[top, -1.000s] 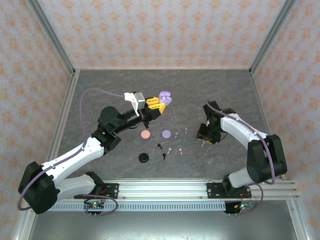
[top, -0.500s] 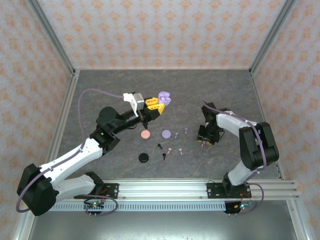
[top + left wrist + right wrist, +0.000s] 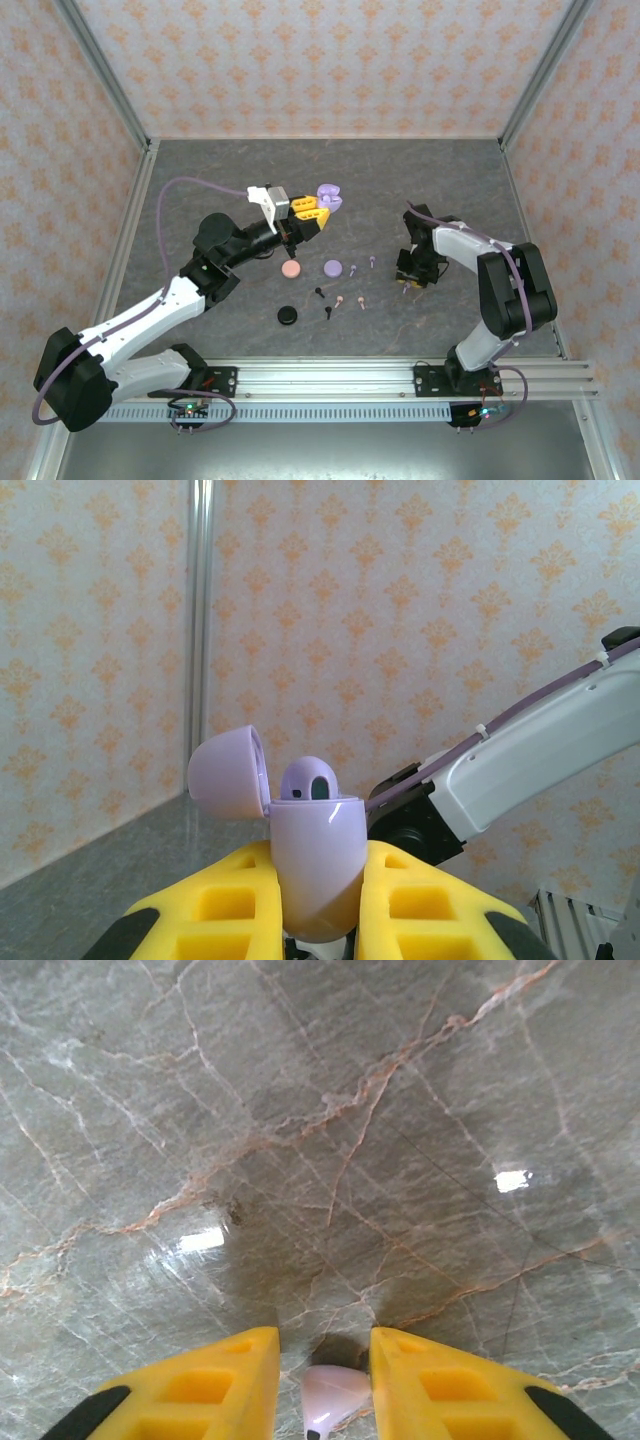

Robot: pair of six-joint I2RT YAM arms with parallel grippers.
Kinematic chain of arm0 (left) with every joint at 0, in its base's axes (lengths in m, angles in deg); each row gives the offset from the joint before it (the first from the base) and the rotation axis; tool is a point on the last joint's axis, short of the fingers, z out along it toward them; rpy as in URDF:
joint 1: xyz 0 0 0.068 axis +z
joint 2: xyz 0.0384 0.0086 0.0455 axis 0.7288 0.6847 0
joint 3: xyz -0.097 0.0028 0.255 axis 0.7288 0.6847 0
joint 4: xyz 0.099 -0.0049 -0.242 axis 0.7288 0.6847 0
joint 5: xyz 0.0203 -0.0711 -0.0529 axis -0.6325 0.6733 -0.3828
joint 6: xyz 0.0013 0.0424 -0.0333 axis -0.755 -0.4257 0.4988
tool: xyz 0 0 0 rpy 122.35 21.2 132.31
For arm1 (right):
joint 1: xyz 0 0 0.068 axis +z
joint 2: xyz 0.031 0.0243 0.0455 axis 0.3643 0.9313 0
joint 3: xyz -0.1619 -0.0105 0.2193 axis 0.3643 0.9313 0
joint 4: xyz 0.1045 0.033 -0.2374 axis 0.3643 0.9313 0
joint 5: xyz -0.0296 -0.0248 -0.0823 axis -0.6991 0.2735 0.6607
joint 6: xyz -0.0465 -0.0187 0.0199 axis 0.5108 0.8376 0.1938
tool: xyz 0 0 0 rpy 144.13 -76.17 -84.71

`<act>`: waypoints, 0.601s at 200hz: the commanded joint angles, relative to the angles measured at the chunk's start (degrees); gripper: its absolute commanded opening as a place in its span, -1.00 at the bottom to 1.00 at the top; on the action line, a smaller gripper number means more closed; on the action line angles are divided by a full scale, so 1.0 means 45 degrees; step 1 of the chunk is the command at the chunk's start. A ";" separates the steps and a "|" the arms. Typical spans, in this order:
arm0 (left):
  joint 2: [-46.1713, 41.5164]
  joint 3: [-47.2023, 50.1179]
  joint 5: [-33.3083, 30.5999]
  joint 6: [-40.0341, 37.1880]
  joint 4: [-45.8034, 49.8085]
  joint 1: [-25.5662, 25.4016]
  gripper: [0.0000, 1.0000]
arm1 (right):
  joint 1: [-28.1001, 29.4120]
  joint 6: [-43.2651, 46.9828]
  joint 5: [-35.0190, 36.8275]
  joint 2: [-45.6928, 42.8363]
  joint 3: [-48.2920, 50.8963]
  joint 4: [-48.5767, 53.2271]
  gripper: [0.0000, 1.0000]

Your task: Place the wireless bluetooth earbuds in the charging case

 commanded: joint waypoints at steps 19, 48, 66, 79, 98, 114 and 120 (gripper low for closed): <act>-0.0300 0.0131 -0.0133 -0.0279 -0.0042 -0.0121 -1.00 | -0.0019 0.0366 0.0157 0.0219 0.0580 0.0069 -0.49; -0.0319 0.0166 -0.0214 -0.0284 -0.0012 -0.0125 -1.00 | -0.0019 0.0448 0.0015 -0.0289 0.0708 -0.0062 -0.60; -0.0320 0.0173 -0.0254 -0.0274 -0.0023 -0.0123 -1.00 | -0.0019 0.0429 -0.0090 -0.0884 0.0641 -0.0119 -0.61; -0.0284 0.0174 -0.0273 -0.0230 -0.0070 -0.0132 -1.00 | -0.0009 0.0399 -0.0145 -0.1360 0.0473 -0.0015 -0.62; -0.0207 0.0197 -0.0288 -0.0143 -0.0217 -0.0124 -1.00 | -0.0019 0.0350 -0.0166 -0.2123 0.0118 0.0298 -0.62; -0.0100 0.0217 -0.0288 -0.0083 -0.0352 -0.0124 -1.00 | -0.0008 0.0312 -0.0215 -0.2738 -0.0357 0.0715 -0.62; -0.0040 0.0217 -0.0296 -0.0058 -0.0403 -0.0137 -1.00 | -0.0009 0.0324 -0.0277 -0.2972 -0.0564 0.0871 -0.62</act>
